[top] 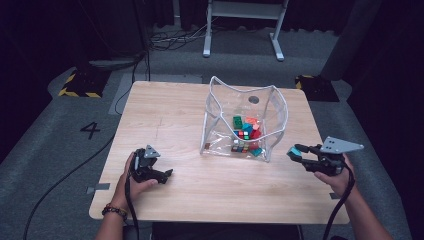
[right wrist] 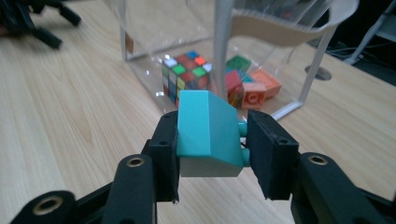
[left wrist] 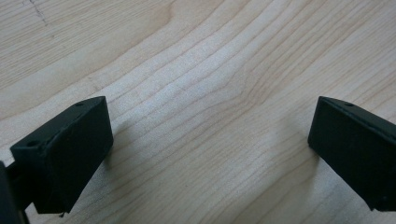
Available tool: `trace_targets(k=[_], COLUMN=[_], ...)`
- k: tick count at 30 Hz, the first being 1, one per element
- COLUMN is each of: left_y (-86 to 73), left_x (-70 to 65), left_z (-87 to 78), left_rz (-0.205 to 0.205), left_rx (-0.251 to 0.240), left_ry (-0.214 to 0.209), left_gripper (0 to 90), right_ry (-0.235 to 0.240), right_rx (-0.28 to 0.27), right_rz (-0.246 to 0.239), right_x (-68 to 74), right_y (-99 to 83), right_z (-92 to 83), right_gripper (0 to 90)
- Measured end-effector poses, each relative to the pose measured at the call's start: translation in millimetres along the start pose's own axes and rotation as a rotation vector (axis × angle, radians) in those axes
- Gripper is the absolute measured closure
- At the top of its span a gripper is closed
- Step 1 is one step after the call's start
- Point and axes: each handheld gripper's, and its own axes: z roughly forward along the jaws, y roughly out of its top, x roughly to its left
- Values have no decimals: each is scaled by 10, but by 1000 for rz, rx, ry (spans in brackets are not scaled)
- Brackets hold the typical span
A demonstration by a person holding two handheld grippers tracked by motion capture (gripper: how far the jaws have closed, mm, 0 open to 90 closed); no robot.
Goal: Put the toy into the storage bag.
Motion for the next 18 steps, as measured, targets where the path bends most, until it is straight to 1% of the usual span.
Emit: trace_targets(k=[1, 3, 7, 10, 15, 16, 17, 18], left_y=[0, 0, 0, 0, 0, 0, 0, 0], left_x=[0, 0, -1, 0, 0, 0, 0, 0], left_z=[0, 0, 0, 0, 0, 0, 0, 0], left_rz=[0, 0, 0, 0, 0, 0, 0, -1], left_rx=[0, 0, 0, 0, 0, 0, 0, 0], left_ry=[0, 0, 0, 0, 0, 0, 0, -1], left_gripper=[2, 2, 2, 2, 2, 2, 2, 2], right_ry=[-13, -21, -34, -39, -50, -50, -49, -48], right_rx=[-14, -27, -41, -52, -60, -60, -65, -77], right_rz=[1, -5, -21, -22, -46, -46, -48, -47], right_x=[-28, -60, -107, -160, -239, -239, -252, -280], right_y=[33, 89, 230, 342, 551, 551, 594, 682], right_z=[-42, -92, -160, -179, -163, -163, -162, -160], right_gripper=[573, 573, 573, 572, 573, 573, 573, 573])
